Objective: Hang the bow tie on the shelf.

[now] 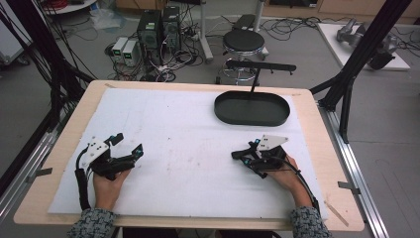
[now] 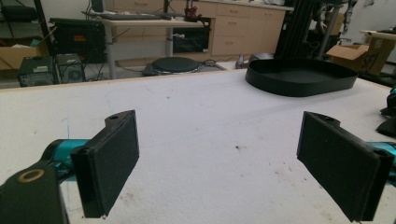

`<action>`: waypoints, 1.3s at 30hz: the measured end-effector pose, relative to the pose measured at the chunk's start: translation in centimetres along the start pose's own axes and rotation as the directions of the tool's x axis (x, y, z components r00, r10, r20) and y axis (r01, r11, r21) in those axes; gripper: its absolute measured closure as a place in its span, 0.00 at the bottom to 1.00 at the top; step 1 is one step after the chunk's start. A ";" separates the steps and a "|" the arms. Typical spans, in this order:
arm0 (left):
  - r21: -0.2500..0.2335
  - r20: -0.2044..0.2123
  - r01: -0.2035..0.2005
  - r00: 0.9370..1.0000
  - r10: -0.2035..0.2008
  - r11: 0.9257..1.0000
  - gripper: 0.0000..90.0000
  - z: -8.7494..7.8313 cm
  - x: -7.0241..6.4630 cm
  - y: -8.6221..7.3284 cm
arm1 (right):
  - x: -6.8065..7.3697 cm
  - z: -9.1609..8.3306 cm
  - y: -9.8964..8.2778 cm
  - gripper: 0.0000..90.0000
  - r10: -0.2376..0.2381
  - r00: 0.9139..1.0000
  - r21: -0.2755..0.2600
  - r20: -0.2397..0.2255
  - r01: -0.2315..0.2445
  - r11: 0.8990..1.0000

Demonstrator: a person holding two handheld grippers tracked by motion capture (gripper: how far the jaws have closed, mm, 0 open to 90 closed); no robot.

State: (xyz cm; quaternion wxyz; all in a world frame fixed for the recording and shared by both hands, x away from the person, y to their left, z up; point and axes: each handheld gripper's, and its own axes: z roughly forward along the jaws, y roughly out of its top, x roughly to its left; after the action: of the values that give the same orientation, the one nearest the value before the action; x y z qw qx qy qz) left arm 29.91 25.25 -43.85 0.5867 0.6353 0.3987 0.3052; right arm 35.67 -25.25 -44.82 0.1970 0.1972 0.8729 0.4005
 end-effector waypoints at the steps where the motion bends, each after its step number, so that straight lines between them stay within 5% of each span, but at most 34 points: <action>1: 0.002 0.000 -0.002 1.000 0.002 1.000 0.15 0.0 0.0 0.0 | 0.1 0.1 0.0 0.44 -0.004 1.000 0.004 0.001 0.004 1.000; 20: 0.005 -0.005 0.001 1.000 -0.001 1.000 0.15 0.0 0.0 0.0 | 0.1 -0.3 0.3 0.83 -0.030 0.997 0.042 0.076 0.026 0.999; 27: 0.007 -0.006 -0.002 1.000 0.002 1.000 0.15 0.0 0.0 0.0 | 0.4 -0.9 1.0 0.85 -0.032 0.991 0.013 0.130 0.031 0.999; 39: 0.000 -0.004 0.006 1.000 -0.006 1.000 0.15 0.0 0.0 0.0 | -0.8 -1.9 3.2 0.85 0.014 0.965 -0.092 0.263 0.011 0.996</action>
State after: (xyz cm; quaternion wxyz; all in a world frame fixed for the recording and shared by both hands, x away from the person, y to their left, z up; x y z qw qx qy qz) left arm 29.94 25.28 -43.86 0.5868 0.6336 0.4018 0.3047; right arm 35.95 -24.90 -41.10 0.3197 0.2400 0.8193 0.4110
